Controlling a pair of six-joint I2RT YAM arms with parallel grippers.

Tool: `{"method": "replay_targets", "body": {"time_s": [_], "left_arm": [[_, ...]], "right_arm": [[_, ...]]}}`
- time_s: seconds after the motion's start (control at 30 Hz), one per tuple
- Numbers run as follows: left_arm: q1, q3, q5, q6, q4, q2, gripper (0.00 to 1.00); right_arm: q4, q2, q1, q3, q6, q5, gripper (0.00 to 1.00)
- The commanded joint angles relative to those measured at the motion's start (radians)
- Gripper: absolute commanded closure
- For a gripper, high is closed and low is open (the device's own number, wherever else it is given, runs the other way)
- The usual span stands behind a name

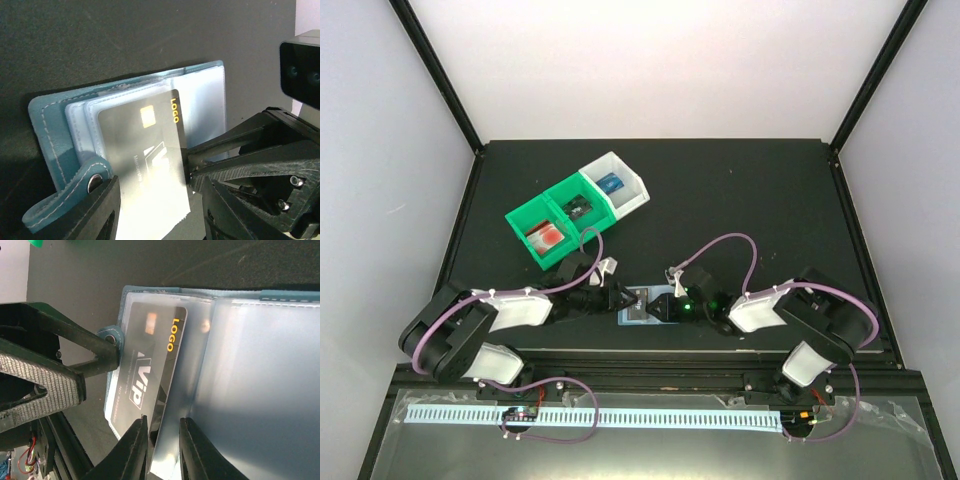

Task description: Take the credit cards out of the card holder

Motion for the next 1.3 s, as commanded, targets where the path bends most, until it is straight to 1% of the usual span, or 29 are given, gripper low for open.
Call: {"method": "replay_targets", "body": {"time_s": [0.0, 0.13, 0.23, 0.3, 0.4, 0.6, 0.7, 0.87, 1.27], "left_arm": [[-0.004, -0.017, -0.027, 0.025, -0.021, -0.009, 0.54], [-0.004, -0.037, -0.030, 0.023, 0.000, 0.003, 0.56], [-0.003, -0.042, -0.022, 0.023, 0.013, 0.017, 0.62], [-0.003, -0.044, -0.022, 0.021, 0.020, 0.026, 0.63], [-0.003, -0.049, -0.020, 0.018, 0.032, 0.035, 0.63], [-0.004, -0.048, -0.024, 0.024, 0.040, 0.048, 0.67], [-0.003, -0.047, -0.038, 0.038, 0.017, 0.047, 0.67], [-0.004, -0.046, -0.054, 0.046, 0.006, 0.053, 0.67], [-0.004, -0.031, -0.068, 0.060, -0.005, 0.089, 0.68]], "right_arm": [[0.064, 0.026, -0.003, -0.022, 0.025, 0.015, 0.79], [0.083, 0.044, -0.003, -0.018, 0.031, 0.005, 0.79], [0.088, 0.051, -0.003, -0.016, 0.031, 0.006, 0.79], [0.108, 0.059, -0.003, -0.017, 0.034, -0.003, 0.79], [0.126, 0.063, -0.004, -0.019, 0.038, -0.009, 0.82], [0.150, 0.062, -0.006, -0.027, 0.046, -0.017, 0.94], [0.172, 0.045, -0.010, -0.055, 0.052, -0.008, 0.99], [0.190, 0.030, -0.028, -0.073, 0.044, -0.024, 0.99], [0.164, 0.000, -0.056, -0.095, 0.060, -0.039, 0.97]]}}
